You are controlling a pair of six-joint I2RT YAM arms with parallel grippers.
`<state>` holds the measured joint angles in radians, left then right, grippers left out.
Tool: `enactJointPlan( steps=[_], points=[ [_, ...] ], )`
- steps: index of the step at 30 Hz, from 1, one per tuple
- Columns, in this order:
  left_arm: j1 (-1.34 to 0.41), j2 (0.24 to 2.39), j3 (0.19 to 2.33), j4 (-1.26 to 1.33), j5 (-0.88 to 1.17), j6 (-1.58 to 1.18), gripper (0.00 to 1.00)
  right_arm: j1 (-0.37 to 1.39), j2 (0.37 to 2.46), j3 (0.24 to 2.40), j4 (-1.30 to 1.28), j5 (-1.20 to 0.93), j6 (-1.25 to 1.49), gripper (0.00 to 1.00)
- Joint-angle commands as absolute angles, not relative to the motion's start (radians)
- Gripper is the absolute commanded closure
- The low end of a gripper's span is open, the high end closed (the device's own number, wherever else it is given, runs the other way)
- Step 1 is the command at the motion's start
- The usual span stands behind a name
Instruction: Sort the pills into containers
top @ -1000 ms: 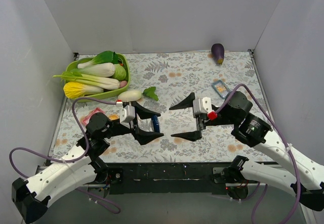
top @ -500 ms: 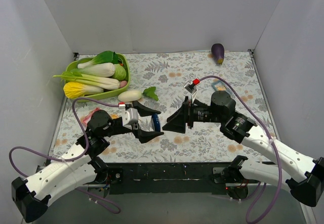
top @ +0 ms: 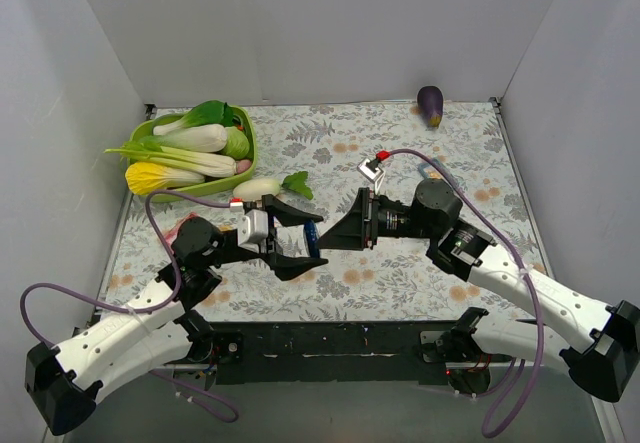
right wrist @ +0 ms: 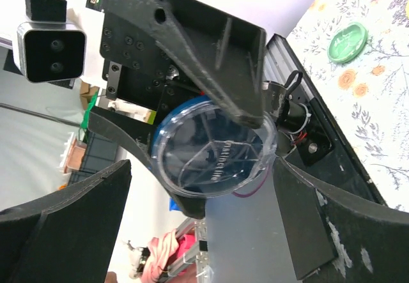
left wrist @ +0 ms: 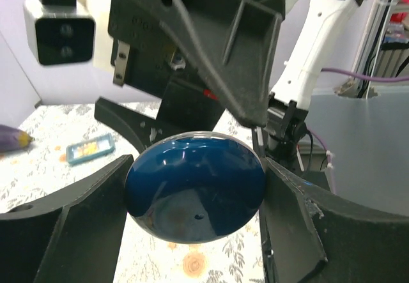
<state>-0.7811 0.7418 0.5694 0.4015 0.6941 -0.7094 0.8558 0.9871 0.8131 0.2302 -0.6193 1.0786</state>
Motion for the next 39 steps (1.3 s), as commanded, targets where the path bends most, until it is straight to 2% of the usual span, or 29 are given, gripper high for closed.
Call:
enactJointPlan(
  steps=[1, 8, 21, 39],
  points=[
    [-0.787, 0.721, 0.56, 0.534, 0.698, -0.762, 0.71, 0.854, 0.992, 0.822, 0.304, -0.637, 1.147, 0.02],
    [-0.788, 0.749, 0.549, 0.64, 0.696, -0.807, 0.72, 0.854, 1.015, 0.859, 0.363, -0.627, 1.193, 0.02],
    [-0.805, 0.795, 0.563, 0.643, 0.684, -0.796, 0.72, 0.854, 1.035, 0.9, 0.341, -0.601, 1.221, 0.04],
    [-0.807, 0.703, 0.477, 0.712, 0.589, -0.813, 0.72, 0.854, 1.009, 0.888, 0.426, -0.635, 1.229, 0.39]
  ],
)
